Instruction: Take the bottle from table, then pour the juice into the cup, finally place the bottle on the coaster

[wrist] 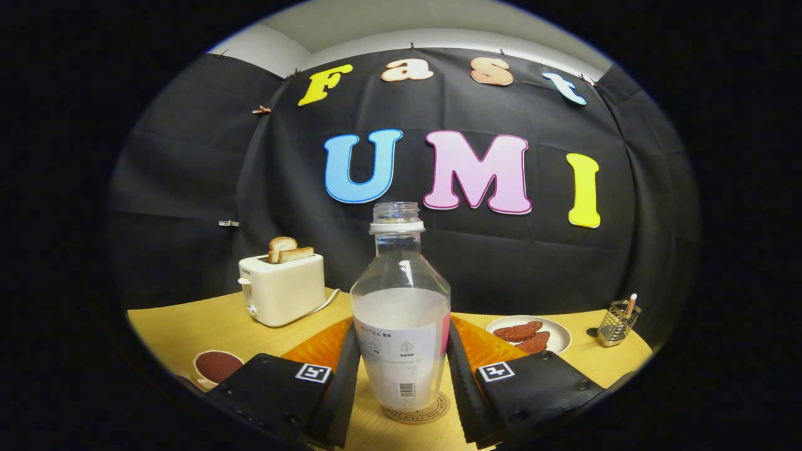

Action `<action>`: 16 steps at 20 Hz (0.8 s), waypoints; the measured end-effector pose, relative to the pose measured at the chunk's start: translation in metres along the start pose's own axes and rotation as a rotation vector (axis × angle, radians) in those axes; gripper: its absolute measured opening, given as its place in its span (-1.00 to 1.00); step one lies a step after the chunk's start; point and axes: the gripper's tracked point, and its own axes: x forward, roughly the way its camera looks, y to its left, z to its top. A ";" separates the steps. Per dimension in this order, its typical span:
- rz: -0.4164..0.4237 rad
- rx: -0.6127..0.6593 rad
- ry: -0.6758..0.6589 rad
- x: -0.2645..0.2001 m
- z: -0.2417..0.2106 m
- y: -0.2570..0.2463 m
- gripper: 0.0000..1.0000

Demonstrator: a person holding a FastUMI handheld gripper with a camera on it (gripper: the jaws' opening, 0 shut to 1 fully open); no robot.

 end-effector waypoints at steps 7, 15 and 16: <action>-0.072 0.029 0.051 0.029 -0.053 -0.023 0.40; -0.084 0.028 0.063 0.031 -0.071 -0.020 0.43; -0.087 0.032 0.069 0.032 -0.075 -0.021 0.43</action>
